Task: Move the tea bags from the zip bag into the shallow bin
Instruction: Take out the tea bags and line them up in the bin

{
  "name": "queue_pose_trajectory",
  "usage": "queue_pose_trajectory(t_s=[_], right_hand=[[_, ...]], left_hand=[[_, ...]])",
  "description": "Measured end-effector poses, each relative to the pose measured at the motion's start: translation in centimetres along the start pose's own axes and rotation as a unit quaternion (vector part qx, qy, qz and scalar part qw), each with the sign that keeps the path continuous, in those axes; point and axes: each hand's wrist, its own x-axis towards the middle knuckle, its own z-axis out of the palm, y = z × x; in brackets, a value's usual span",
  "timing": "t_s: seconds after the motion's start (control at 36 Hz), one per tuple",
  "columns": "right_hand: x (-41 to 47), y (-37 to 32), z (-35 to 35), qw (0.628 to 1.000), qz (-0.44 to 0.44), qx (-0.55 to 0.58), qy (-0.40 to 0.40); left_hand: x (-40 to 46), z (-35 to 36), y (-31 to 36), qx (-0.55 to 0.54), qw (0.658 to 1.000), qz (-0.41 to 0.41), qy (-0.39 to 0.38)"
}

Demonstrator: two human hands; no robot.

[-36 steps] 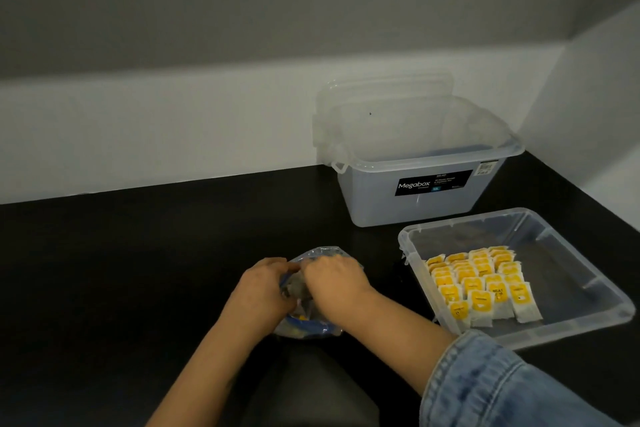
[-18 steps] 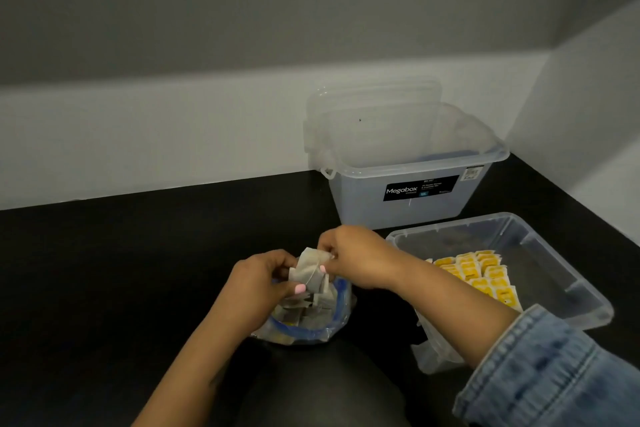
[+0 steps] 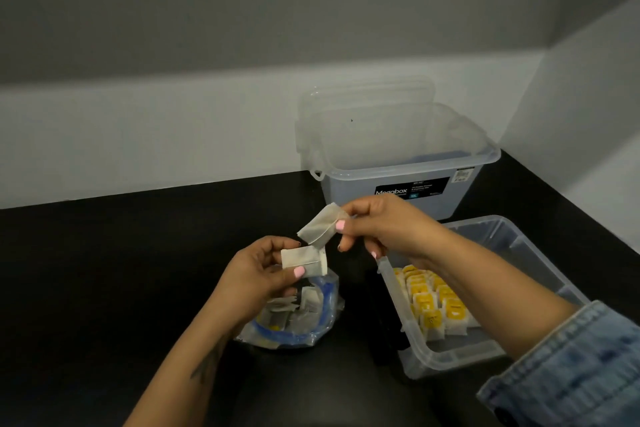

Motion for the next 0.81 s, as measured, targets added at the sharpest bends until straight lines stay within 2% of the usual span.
queue_pose_trajectory(t_s=[0.11,0.25,0.33,0.5,0.64,0.72,0.81], right_hand=[[-1.9,-0.2,-2.9,0.999,-0.017,0.022,-0.025],[-4.4,0.8,-7.0,0.998,-0.014,-0.057,0.004],[-5.6,2.3,-9.2,0.997,0.024,-0.072,0.008],[-7.2,6.0,-12.4,0.989,0.122,-0.067,-0.053],[-8.1,8.0,-13.7,0.990,0.123,-0.047,-0.049],[-7.8,8.8,-14.0,0.984,0.114,-0.133,-0.033],[-7.5,9.6,-14.3,0.958,0.116,-0.259,-0.047]], left_hand=[[0.2,0.8,0.3,-0.019,1.000,0.004,0.003],[0.6,2.3,0.8,-0.020,1.000,0.013,0.000],[0.9,3.5,1.3,-0.026,0.999,0.019,-0.013],[1.4,5.7,2.0,-0.044,0.998,0.025,-0.031],[1.7,7.2,2.3,-0.049,0.998,0.024,-0.041],[1.8,8.3,2.5,-0.061,0.997,0.028,-0.040],[1.9,9.2,2.6,-0.069,0.996,0.035,-0.038]])
